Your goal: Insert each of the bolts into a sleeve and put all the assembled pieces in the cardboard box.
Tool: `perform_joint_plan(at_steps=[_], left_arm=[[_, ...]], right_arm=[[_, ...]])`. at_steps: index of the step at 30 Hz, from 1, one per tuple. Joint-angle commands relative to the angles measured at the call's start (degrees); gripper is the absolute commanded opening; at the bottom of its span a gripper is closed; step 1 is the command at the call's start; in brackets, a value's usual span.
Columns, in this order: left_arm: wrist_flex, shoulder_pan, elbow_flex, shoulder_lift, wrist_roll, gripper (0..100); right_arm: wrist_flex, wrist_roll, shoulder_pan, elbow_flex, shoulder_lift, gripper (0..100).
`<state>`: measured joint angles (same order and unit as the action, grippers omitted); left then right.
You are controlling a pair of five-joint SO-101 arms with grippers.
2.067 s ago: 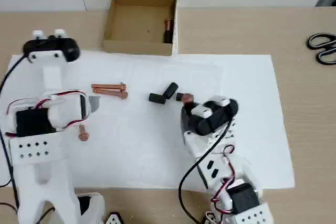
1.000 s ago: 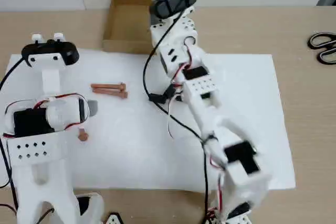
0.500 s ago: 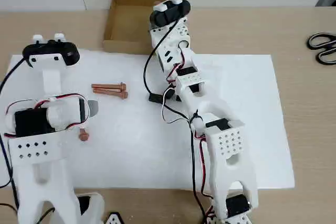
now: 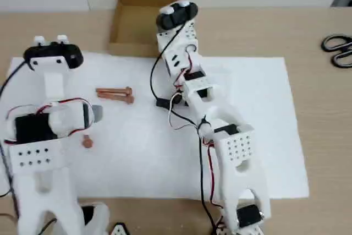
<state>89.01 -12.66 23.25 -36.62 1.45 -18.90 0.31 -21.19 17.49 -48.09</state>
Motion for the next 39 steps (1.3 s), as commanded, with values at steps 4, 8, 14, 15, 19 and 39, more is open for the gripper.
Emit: perform_joint_plan(at_steps=[4, 8, 14, 15, 19, 39], left_arm=[[0.44, -0.44, -2.51, -0.62, 0.18, 22], [0.44, -0.44, -2.51, -0.62, 0.18, 22], [0.44, -0.44, -2.51, -0.62, 0.18, 22], [0.53, -0.44, -2.51, -0.62, 0.18, 22], [0.53, -0.18, -2.42, -0.62, 0.26, 22], [1.67, -0.26, -2.42, -0.62, 0.35, 22]], right_arm=[[2.24, 0.26, 0.48, 8.09, 1.89, 18.0], [12.53, 0.26, 0.57, 11.08, 7.16, 18.0], [32.84, 0.35, 0.48, 11.16, 22.64, 18.0], [36.44, 0.35, 0.48, 11.16, 24.66, 18.0], [50.68, 0.44, 0.75, 11.16, 31.25, 18.0], [113.27, 0.44, 1.8, 10.2, 41.8, 18.0]])
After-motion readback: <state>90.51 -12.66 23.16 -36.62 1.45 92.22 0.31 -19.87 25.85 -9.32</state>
